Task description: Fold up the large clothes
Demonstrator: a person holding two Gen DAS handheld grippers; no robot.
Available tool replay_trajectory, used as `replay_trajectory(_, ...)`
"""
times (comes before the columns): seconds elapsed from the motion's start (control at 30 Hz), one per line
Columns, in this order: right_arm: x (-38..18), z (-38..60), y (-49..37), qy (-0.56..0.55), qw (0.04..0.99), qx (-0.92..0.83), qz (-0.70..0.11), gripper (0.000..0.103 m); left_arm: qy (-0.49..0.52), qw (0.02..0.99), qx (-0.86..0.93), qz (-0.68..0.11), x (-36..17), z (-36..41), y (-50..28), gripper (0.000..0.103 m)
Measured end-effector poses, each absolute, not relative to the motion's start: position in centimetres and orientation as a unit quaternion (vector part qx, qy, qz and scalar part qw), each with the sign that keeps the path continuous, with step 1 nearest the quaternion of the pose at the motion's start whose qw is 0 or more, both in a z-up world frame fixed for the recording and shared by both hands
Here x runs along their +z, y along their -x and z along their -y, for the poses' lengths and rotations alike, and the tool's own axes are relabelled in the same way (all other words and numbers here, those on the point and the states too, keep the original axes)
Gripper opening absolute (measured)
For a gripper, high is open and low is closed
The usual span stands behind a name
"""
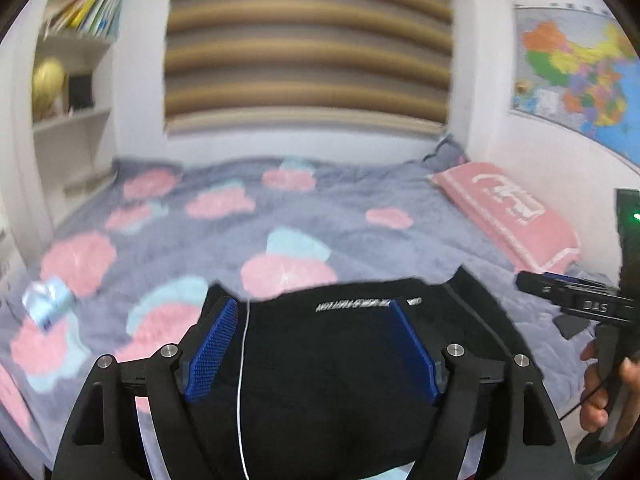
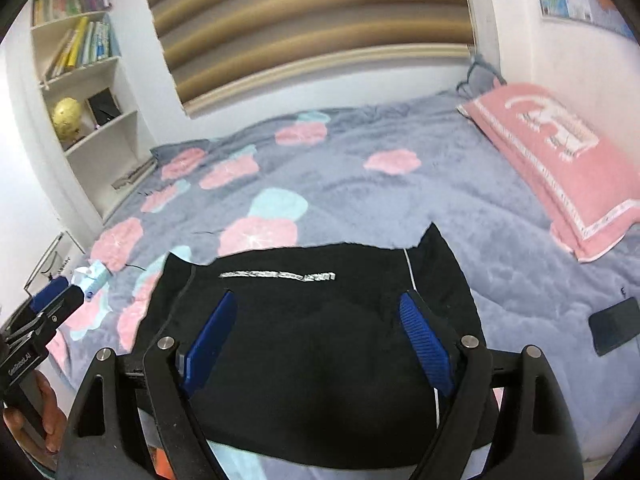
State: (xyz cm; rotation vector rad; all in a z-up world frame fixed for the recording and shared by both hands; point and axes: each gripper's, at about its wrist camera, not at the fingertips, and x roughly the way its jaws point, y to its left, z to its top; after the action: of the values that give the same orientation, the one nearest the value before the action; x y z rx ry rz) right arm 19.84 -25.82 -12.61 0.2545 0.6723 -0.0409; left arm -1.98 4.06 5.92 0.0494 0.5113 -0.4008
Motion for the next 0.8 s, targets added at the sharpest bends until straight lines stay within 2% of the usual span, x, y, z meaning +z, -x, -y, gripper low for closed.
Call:
replay_trajectory(0.23,-9.7,22.9,-17.3,-0.094,0.949,-0.013,-0.301,0.091,-0.018,0.958,-0.179,-0.222,9.9,-5.3,4.7,0.084)
replay_trajectory(0.57,-11.4,21.1,-17.6,-0.060,0.946,-0.015,-0.317,0.094,0.039,0.954,-0.173,-0.240,6.8,-6.6,4.7,0.084)
replay_trajectory(0.8,-12.8,21.7,-18.1,-0.061,0.942,-0.034,-0.329,0.094,0.038,0.956,-0.145,-0.250,5.4,-6.6,4.0,0.084)
